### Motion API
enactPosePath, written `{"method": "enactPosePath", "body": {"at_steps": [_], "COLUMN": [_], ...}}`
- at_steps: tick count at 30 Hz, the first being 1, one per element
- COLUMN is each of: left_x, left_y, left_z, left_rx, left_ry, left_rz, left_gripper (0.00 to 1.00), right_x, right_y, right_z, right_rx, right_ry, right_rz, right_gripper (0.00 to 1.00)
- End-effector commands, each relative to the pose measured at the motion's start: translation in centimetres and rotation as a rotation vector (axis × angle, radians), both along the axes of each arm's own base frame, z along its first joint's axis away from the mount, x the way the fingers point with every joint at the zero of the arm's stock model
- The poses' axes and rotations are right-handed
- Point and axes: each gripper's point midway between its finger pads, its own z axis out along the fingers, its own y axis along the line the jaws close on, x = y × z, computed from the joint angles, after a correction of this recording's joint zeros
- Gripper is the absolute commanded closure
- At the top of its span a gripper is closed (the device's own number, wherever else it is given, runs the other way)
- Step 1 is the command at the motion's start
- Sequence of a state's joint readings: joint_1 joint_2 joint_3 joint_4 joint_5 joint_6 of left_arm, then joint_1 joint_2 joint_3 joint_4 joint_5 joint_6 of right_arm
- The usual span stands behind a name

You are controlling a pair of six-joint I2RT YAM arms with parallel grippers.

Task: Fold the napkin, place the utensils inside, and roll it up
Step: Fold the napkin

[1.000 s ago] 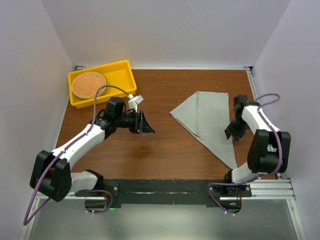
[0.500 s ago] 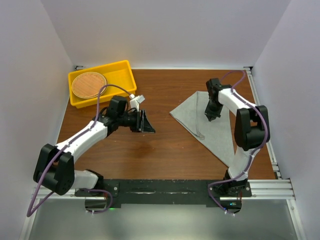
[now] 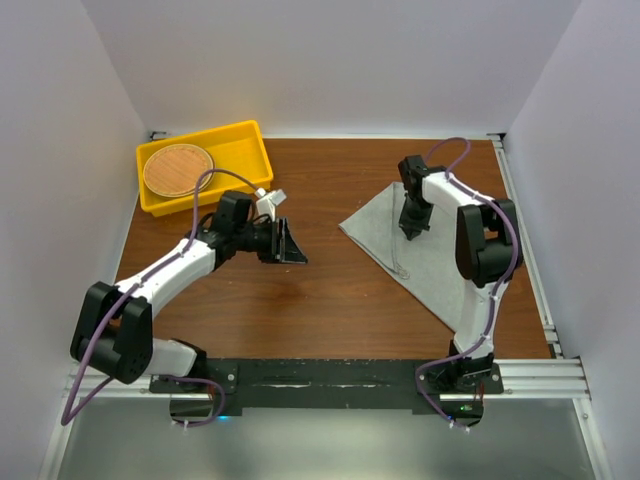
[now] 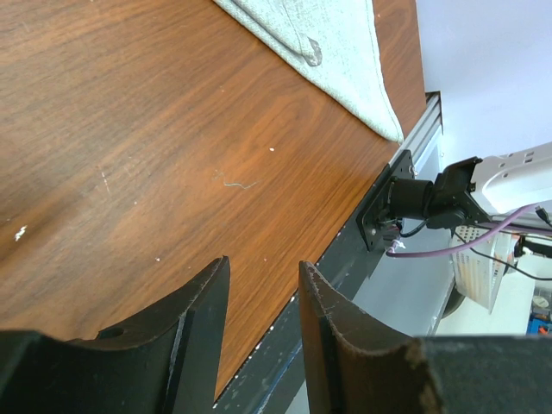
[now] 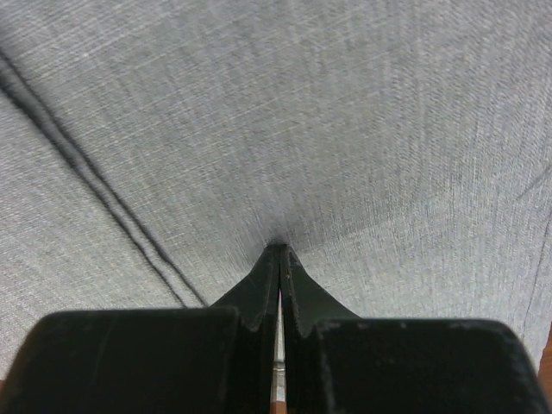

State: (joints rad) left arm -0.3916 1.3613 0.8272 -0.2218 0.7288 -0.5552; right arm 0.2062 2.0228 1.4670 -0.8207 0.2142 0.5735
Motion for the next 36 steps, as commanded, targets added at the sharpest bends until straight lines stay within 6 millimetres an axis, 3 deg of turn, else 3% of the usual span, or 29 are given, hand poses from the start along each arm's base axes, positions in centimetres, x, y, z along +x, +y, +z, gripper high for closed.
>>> {"method": "enactPosePath", "body": {"at_steps": [1, 13, 17, 18, 20, 21, 24, 25, 30, 31, 32, 34, 36], "left_x": [1.1, 1.3, 1.3, 1.3, 1.3, 1.4, 1.3, 1.2, 0.4, 0.4, 0.2, -0.3, -0.6], "left_y": [0.0, 0.8, 0.7, 0.7, 0.7, 0.6, 0.6, 0.6, 0.6, 0.4, 0.3, 0.1, -0.2], "left_z": [1.2, 0.5, 0.4, 0.5, 0.8, 0.8, 1.2, 1.3, 0.9, 1.0, 0.9, 0.5, 0.3], "left_rx": [-0.027, -0.022, -0.031, -0.033, -0.038, -0.037, -0.046, -0.050, -0.058, -0.072, -0.077, -0.082, -0.078], "left_ry": [-0.061, -0.048, -0.041, -0.045, -0.055, -0.060, -0.077, -0.082, -0.084, -0.087, -0.081, -0.069, -0.064], "left_rz": [-0.014, -0.005, -0.009, -0.010, -0.016, -0.015, -0.029, -0.038, -0.059, -0.063, -0.067, -0.079, -0.094], "left_gripper": [0.57, 0.57, 0.57, 0.57, 0.57, 0.57, 0.57, 0.57, 0.57, 0.57, 0.57, 0.57, 0.57], "right_x": [2.3, 6.1, 6.7, 6.5, 5.6, 5.1, 2.0, 0.1, -6.4, -8.6, -9.6, -12.3, -13.6], "right_y": [1.7, 4.2, 3.8, 3.4, 1.9, 0.9, -2.7, -4.0, -11.0, -11.7, -12.4, -14.1, -15.1], "right_z": [0.4, -0.4, 0.9, 2.5, 3.9, 6.1, 7.1, 7.7, 7.6, 6.4, 7.0, 5.6, 5.7], "right_rx": [0.015, 0.012, -0.017, -0.031, -0.085, -0.088, -0.108, -0.108, -0.083, -0.092, -0.079, -0.070, -0.052], "right_ry": [-0.051, -0.077, -0.087, -0.103, -0.117, -0.152, -0.118, -0.111, -0.102, -0.065, -0.097, -0.082, -0.130], "right_rz": [0.056, 0.173, 0.169, 0.152, 0.121, 0.079, -0.050, -0.100, -0.444, -0.487, -0.535, -0.664, -0.765], "right_gripper": [1.00, 1.00, 1.00, 1.00, 1.00, 0.96, 0.87, 0.82, 0.67, 0.62, 0.57, 0.55, 0.50]}}
